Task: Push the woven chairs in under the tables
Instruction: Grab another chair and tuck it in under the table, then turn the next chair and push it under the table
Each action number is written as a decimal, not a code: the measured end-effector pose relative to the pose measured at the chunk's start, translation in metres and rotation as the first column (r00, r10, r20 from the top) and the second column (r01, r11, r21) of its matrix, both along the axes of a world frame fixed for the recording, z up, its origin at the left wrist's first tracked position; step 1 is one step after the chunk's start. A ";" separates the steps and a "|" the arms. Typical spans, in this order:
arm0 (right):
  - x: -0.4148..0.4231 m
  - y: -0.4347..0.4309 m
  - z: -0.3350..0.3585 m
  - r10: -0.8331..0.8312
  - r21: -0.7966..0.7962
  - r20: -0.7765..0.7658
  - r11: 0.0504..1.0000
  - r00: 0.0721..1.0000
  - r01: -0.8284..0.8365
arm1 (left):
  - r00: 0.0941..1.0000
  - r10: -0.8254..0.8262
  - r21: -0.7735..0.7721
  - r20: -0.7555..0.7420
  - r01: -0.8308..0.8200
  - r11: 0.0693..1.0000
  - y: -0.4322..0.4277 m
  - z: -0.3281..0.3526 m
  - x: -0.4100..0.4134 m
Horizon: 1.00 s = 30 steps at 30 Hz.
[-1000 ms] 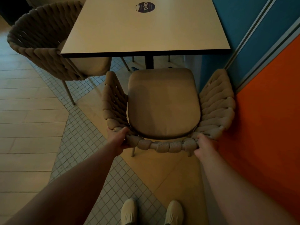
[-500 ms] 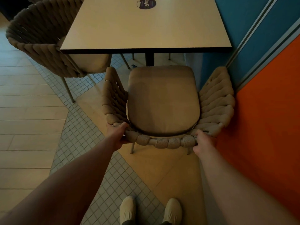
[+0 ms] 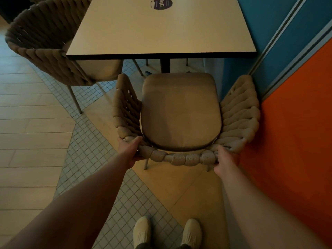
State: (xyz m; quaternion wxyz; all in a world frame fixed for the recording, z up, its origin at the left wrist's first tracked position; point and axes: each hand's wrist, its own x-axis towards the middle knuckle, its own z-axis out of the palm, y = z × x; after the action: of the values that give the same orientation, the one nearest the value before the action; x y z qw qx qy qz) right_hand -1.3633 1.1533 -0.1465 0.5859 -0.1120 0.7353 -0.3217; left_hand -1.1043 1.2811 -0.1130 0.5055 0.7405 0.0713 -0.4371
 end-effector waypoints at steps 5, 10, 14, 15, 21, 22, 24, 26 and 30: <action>-0.004 0.012 0.011 0.156 0.001 0.023 0.988 0.988 -0.156 | 0.998 0.060 0.020 0.011 -0.060 0.998 0.005 -0.001 -0.027; 0.000 0.028 0.053 0.196 0.016 0.086 0.980 0.977 -0.198 | 0.998 0.059 0.031 -0.033 -0.058 0.998 0.010 0.035 -0.055; -0.002 0.046 0.097 0.322 -0.001 0.016 0.947 0.947 -0.322 | 0.999 -0.047 0.044 0.001 0.047 0.998 0.025 0.078 -0.062; 0.000 0.054 0.112 0.403 0.001 -0.033 0.915 0.915 -0.403 | 0.991 -0.125 0.078 0.046 0.122 0.990 0.032 0.089 -0.066; 0.005 0.101 0.165 0.893 0.106 -0.408 0.252 0.189 -0.962 | 0.309 -0.935 0.511 0.175 0.783 0.355 0.077 0.139 -0.092; 0.005 0.106 0.167 0.908 0.141 -0.406 0.172 0.102 -0.975 | 0.207 -0.969 0.560 0.137 0.790 0.248 0.082 0.145 -0.094; 0.007 0.112 0.171 0.904 0.185 -0.427 0.081 -0.006 -0.979 | 0.118 -0.987 0.625 0.107 0.764 0.159 0.089 0.152 -0.093; 0.015 0.118 0.176 0.891 0.202 -0.449 0.027 -0.068 -0.979 | 0.125 -0.983 0.655 0.136 0.733 0.184 0.096 0.157 -0.090; 0.050 0.129 0.186 0.858 0.228 -0.468 -0.116 -0.213 -0.967 | 0.212 -0.960 0.658 0.183 0.699 0.280 0.114 0.165 -0.066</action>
State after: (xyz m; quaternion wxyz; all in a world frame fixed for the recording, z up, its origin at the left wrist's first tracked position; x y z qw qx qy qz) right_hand -1.3137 1.2827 0.0398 0.4056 -0.7564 0.4803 0.1808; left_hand -1.1705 1.3953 0.0523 -0.0123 0.8322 -0.4074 -0.3759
